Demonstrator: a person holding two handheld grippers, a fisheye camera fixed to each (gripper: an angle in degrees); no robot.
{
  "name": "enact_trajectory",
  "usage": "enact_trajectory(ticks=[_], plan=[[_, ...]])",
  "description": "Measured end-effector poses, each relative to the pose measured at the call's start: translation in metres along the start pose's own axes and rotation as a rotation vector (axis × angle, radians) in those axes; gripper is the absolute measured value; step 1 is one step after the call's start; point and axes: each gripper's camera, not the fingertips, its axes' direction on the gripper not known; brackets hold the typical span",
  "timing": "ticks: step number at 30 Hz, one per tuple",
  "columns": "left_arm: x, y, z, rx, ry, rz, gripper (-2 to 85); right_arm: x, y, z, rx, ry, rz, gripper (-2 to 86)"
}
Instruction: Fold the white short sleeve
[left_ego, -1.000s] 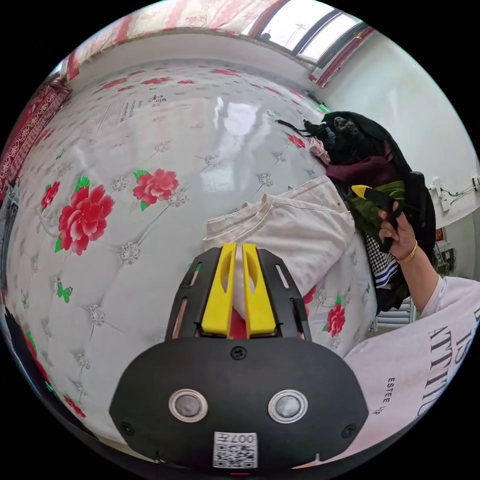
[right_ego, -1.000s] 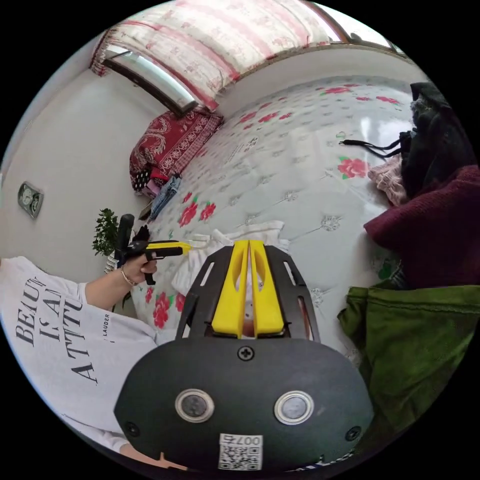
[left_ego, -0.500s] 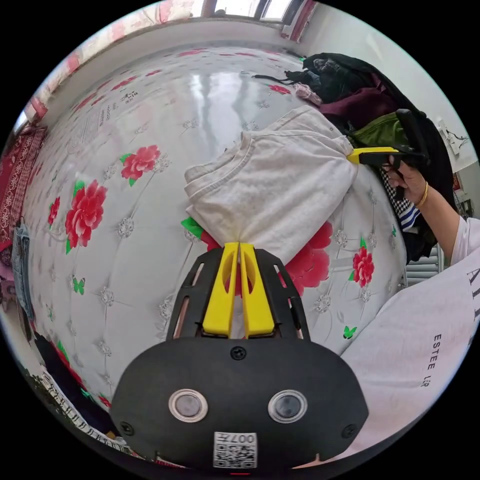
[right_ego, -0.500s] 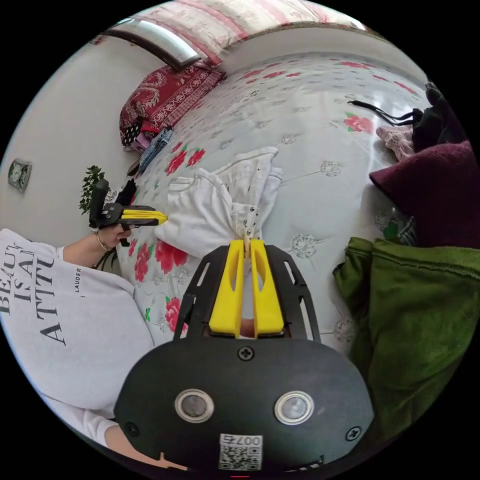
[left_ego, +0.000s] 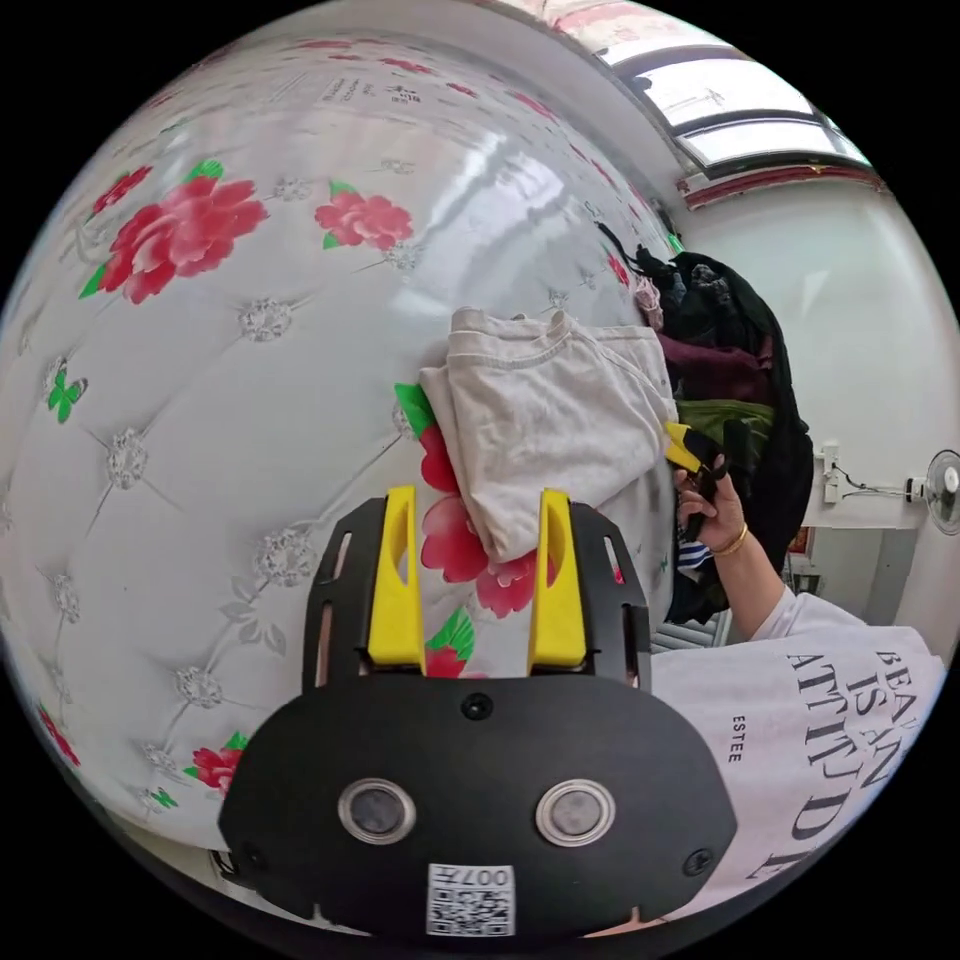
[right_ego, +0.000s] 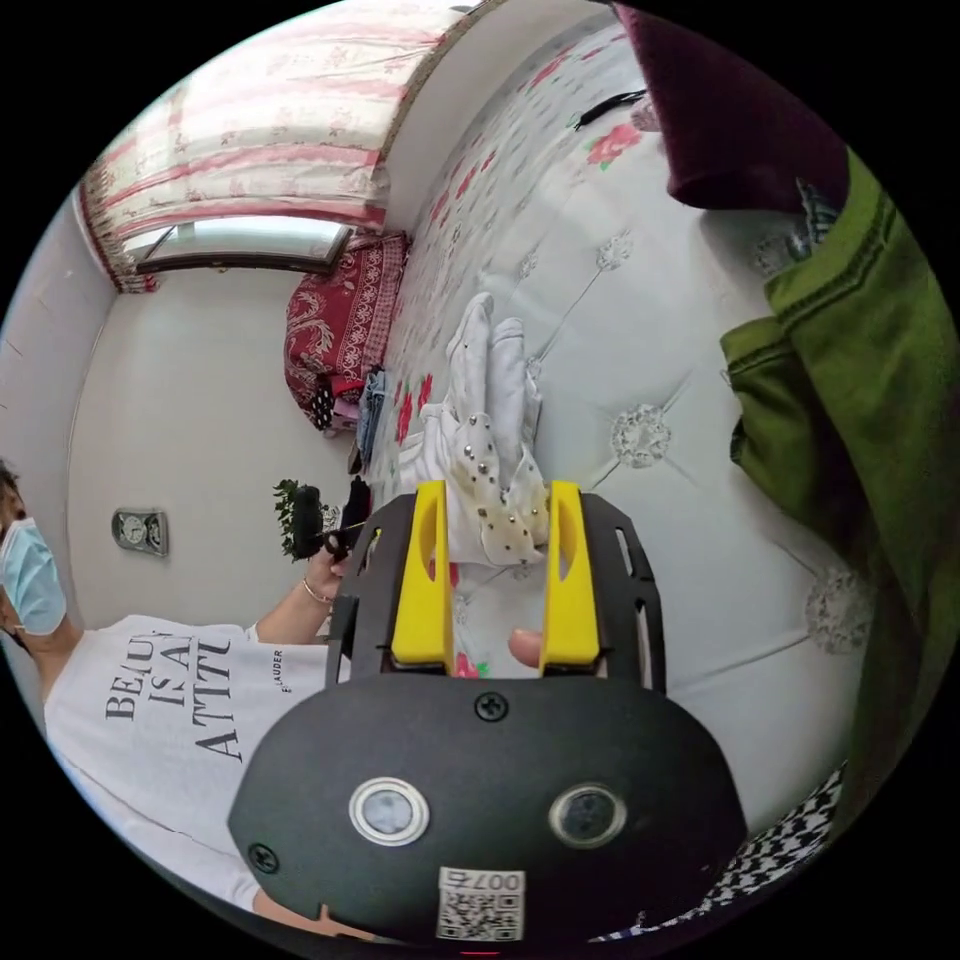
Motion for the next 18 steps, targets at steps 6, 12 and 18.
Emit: enact_trajectory(ticks=[6, 12, 18], plan=[[0.002, 0.006, -0.025, -0.021, 0.032, 0.028, 4.8, 0.008, 0.017, 0.034, -0.005, 0.038, 0.019, 9.1], [0.008, 0.075, -0.092, 0.052, 0.153, 0.003, 2.1, -0.01, 0.092, 0.056, -0.032, 0.037, -0.012, 7.4], [0.022, 0.19, -0.164, 0.105, 0.13, -0.048, 1.2, -0.037, 0.171, 0.128, -0.193, -0.058, -0.104, 6.4]])
